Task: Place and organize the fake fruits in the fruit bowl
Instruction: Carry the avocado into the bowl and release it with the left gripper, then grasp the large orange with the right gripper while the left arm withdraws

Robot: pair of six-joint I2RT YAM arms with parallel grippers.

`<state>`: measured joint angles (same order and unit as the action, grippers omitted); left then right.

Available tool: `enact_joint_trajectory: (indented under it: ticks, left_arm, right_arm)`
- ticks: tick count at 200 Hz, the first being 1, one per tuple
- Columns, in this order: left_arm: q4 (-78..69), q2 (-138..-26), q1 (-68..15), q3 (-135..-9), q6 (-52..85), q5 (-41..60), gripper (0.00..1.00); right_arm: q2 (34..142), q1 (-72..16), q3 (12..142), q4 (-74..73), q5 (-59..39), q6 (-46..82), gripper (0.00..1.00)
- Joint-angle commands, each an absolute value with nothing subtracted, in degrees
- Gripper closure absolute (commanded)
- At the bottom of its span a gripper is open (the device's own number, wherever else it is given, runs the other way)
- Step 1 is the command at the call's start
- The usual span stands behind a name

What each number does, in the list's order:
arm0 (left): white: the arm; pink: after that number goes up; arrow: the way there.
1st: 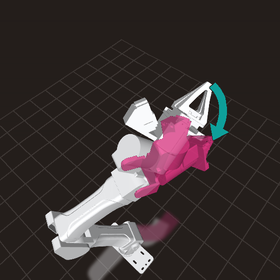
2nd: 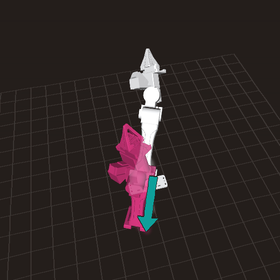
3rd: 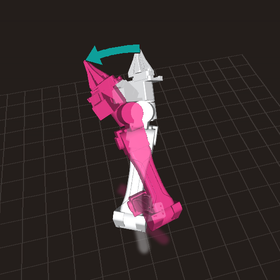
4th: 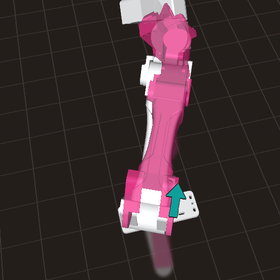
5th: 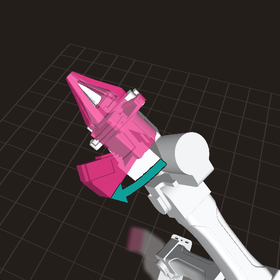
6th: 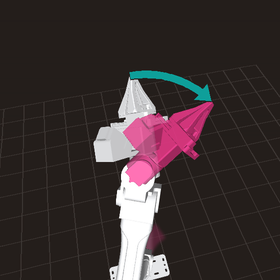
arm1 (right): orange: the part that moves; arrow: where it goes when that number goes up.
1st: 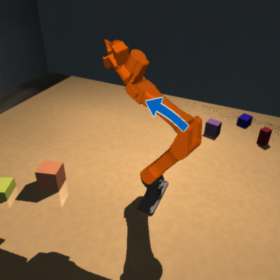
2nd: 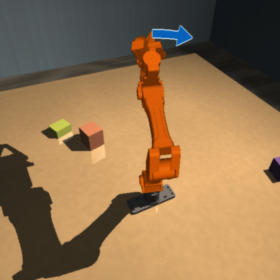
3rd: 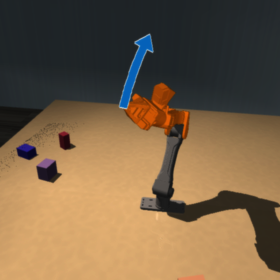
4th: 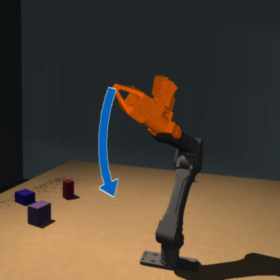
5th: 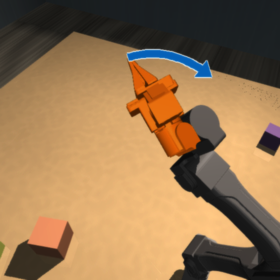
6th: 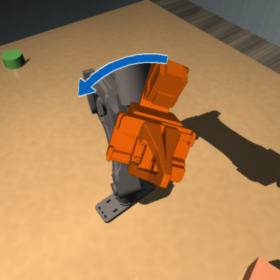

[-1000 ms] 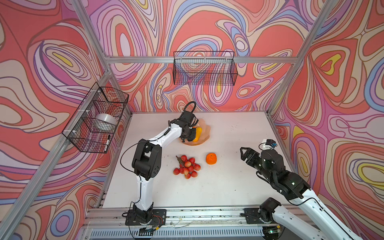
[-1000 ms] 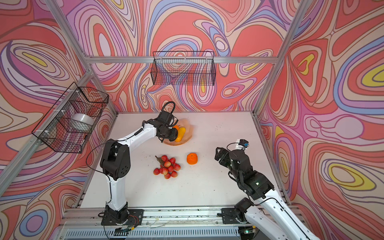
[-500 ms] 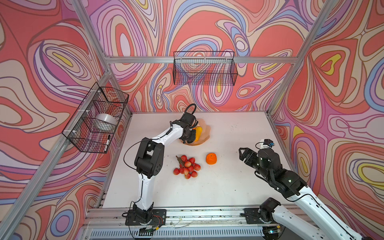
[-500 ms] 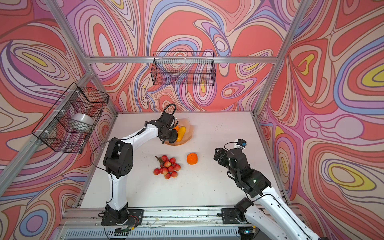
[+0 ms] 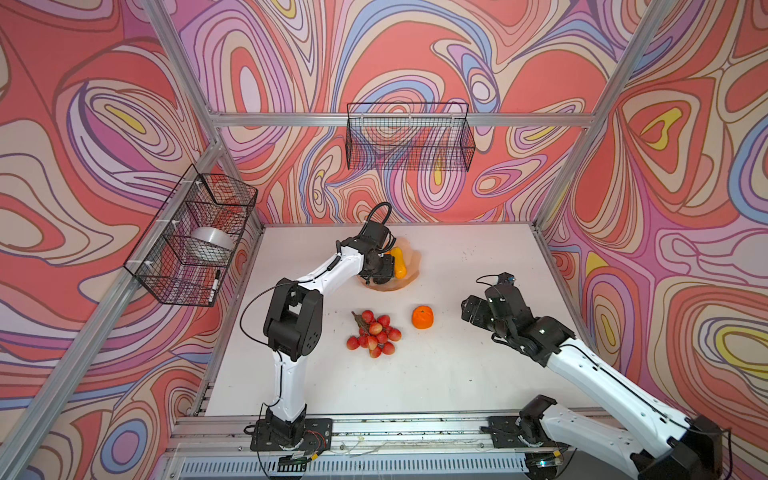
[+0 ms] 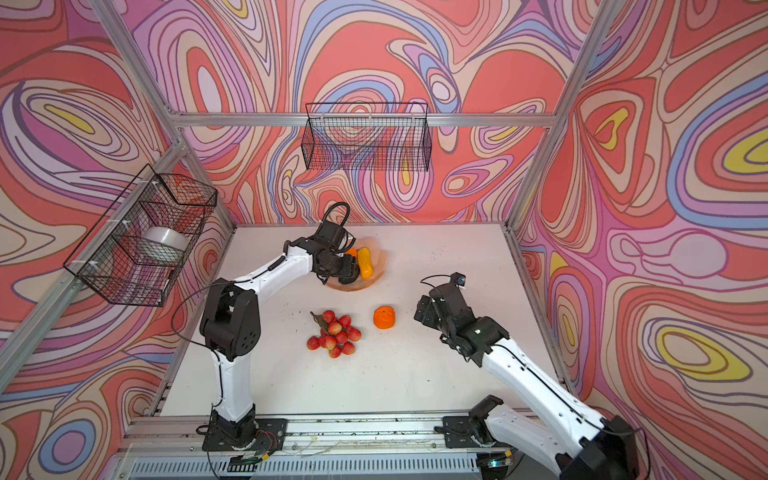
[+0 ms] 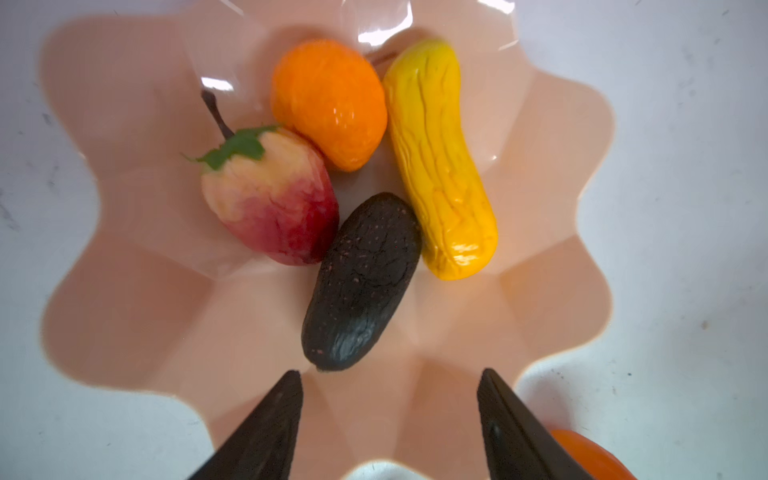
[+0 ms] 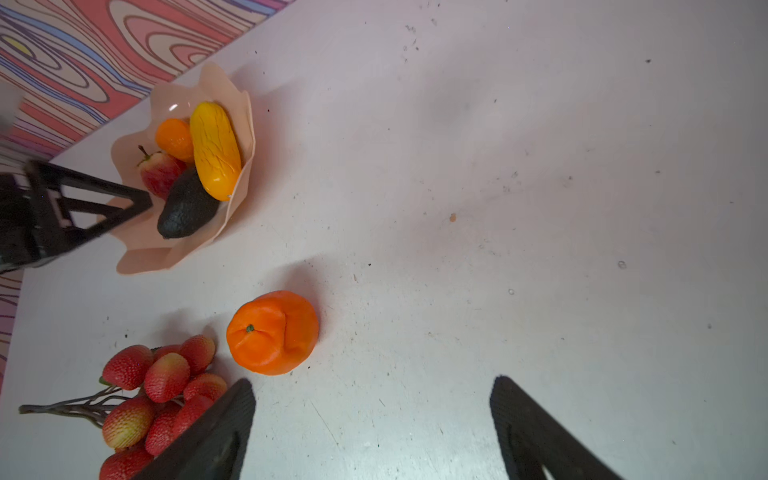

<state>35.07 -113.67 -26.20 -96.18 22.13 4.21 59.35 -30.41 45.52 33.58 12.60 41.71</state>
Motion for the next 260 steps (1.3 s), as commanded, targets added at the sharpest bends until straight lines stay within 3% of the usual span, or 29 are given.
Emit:
enact_joint_trajectory:
  ticks: [1, 64, 96, 138, 187, 207, 235, 260]
  left_arm:
    - [33.48, -103.1, -25.84, -96.73, 21.66, 2.05, 0.3]
    - [13.7, -64.47, -25.73, -61.89, 21.77, -6.31, 0.13]
    - [22.32, -47.35, -25.62, -48.07, 27.27, -11.86, 0.06]
    - [31.48, -27.49, -25.58, -37.84, 34.87, -9.93, 0.03]
    - [36.89, -19.79, -25.65, -35.98, 36.58, -11.34, 0.0]
    - [37.44, -21.44, -25.58, -36.32, 36.84, -10.87, 0.0]
    - [36.39, -23.72, -25.59, -36.26, 36.94, -9.42, 0.0]
    - [35.57, -24.52, -25.58, -35.71, 37.13, -8.74, 0.0]
  right_arm:
    - [64.14, -30.23, 48.12, 30.06, 7.78, 38.76, 0.07]
    - [78.34, -35.57, 53.51, 24.81, 6.62, 38.64, 0.07]
    - [86.13, -39.57, 56.58, 23.04, 8.33, 39.88, 0.07]
    - [94.75, -40.16, 60.57, 22.91, 10.46, 39.9, 0.05]
    - [100.9, -40.14, 63.8, 21.98, 9.76, 39.9, 0.06]
    - [101.16, -40.17, 64.13, 21.8, 9.77, 40.34, 0.13]
    - [99.99, -40.17, 63.38, 22.84, 11.18, 41.06, 0.39]
    - [95.08, -40.17, 63.98, 26.26, 13.41, 40.67, 0.51]
